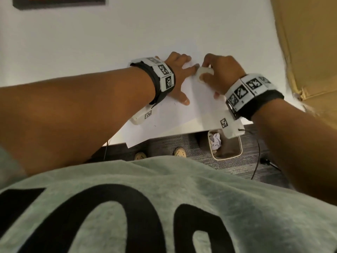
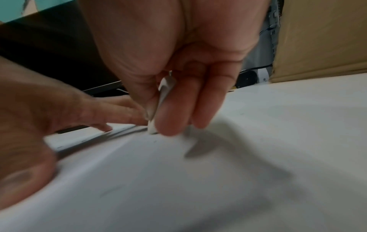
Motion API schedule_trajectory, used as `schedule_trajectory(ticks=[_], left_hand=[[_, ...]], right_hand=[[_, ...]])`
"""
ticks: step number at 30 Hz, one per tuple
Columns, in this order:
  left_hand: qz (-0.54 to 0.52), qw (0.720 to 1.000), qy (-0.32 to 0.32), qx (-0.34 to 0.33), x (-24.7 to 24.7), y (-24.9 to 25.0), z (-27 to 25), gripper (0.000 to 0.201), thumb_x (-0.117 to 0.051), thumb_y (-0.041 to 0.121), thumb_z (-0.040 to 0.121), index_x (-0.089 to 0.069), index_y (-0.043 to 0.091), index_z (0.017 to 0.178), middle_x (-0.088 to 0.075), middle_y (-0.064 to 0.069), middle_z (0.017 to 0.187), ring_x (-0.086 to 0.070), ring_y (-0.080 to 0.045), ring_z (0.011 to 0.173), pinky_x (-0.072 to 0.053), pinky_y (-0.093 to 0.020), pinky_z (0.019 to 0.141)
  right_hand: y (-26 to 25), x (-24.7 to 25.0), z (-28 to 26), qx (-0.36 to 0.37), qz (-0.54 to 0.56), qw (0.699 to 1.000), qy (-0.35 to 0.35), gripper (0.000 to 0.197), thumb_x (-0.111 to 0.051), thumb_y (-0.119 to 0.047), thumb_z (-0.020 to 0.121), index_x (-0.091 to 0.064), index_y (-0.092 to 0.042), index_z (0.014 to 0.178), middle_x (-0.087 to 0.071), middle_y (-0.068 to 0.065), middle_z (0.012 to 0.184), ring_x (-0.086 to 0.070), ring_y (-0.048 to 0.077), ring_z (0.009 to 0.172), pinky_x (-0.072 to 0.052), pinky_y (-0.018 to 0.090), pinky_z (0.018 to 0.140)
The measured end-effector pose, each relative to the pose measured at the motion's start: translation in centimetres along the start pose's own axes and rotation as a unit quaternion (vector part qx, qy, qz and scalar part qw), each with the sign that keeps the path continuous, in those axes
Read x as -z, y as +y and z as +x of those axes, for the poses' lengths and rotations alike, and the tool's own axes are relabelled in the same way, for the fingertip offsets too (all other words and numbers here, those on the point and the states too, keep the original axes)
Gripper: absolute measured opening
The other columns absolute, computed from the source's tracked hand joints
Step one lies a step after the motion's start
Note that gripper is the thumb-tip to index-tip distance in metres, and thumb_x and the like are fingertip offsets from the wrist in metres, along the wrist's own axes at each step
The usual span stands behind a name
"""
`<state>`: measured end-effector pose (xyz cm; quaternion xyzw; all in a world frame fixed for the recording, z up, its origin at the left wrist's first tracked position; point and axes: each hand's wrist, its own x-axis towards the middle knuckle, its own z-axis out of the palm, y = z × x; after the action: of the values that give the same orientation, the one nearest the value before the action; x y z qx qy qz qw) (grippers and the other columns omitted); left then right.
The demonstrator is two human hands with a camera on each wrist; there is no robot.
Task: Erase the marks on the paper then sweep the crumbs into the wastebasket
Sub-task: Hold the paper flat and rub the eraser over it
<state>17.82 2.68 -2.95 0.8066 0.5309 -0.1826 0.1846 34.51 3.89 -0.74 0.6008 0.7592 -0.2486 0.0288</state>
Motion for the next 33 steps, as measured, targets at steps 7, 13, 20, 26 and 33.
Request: schedule_trajectory(ticks=[7, 13, 20, 26, 33], left_hand=[[-0.007, 1.0, 0.007, 0.012, -0.3, -0.3, 0.4, 0.11, -0.061, 0.076, 0.064, 0.001, 0.039, 0.148, 0.002, 0.006, 0.156, 0.0, -0.023, 0.142, -0.022, -0.065, 0.102], [-0.013, 1.0, 0.003, 0.019, -0.4, -0.3, 0.5, 0.112, -0.061, 0.076, 0.064, 0.003, 0.039, 0.148, 0.004, 0.007, 0.157, 0.003, -0.022, 0.143, -0.022, -0.066, 0.102], [-0.023, 0.999, 0.001, 0.028, -0.3, -0.4, 0.5, 0.111, -0.06, 0.077, 0.064, 0.003, 0.04, 0.147, 0.005, 0.007, 0.157, 0.004, -0.024, 0.143, -0.021, -0.069, 0.1], [-0.029, 0.999, 0.003, 0.029, -0.3, -0.3, 0.5, 0.111, -0.06, 0.077, 0.063, 0.003, 0.04, 0.147, 0.004, 0.008, 0.156, 0.004, -0.023, 0.142, -0.021, -0.069, 0.099], [-0.033, 0.999, 0.003, 0.034, -0.3, -0.4, 0.5, 0.112, -0.059, 0.078, 0.063, 0.004, 0.04, 0.147, 0.005, 0.008, 0.157, 0.005, -0.023, 0.143, -0.02, -0.07, 0.1]], right_hand=[[0.4, -0.2, -0.7, 0.005, 0.002, 1.0, -0.001, 0.009, -0.054, -0.023, 0.092, -0.056, -0.021, 0.1, -0.066, 0.01, 0.082, -0.066, 0.025, 0.045, -0.053, 0.03, 0.046], [0.7, -1.1, -2.6, 0.025, 0.006, 0.998, -0.056, 0.007, -0.056, -0.024, 0.092, -0.052, -0.024, 0.098, -0.064, 0.004, 0.072, -0.063, 0.017, 0.039, -0.047, 0.026, 0.044], [0.8, -0.2, -0.9, 0.011, 0.002, 1.0, -0.008, 0.007, -0.055, -0.022, 0.091, -0.054, -0.021, 0.098, -0.065, 0.009, 0.077, -0.066, 0.024, 0.043, -0.052, 0.029, 0.045], [0.3, 0.4, 0.1, 0.007, 0.008, 1.0, 0.013, 0.008, -0.054, -0.02, 0.092, -0.056, -0.019, 0.099, -0.063, 0.01, 0.079, -0.066, 0.027, 0.046, -0.057, 0.035, 0.049], [0.9, -0.7, -0.8, 0.025, 0.0, 0.999, -0.028, 0.006, -0.055, -0.023, 0.091, -0.054, -0.022, 0.097, -0.065, 0.007, 0.075, -0.065, 0.023, 0.043, -0.049, 0.027, 0.044]])
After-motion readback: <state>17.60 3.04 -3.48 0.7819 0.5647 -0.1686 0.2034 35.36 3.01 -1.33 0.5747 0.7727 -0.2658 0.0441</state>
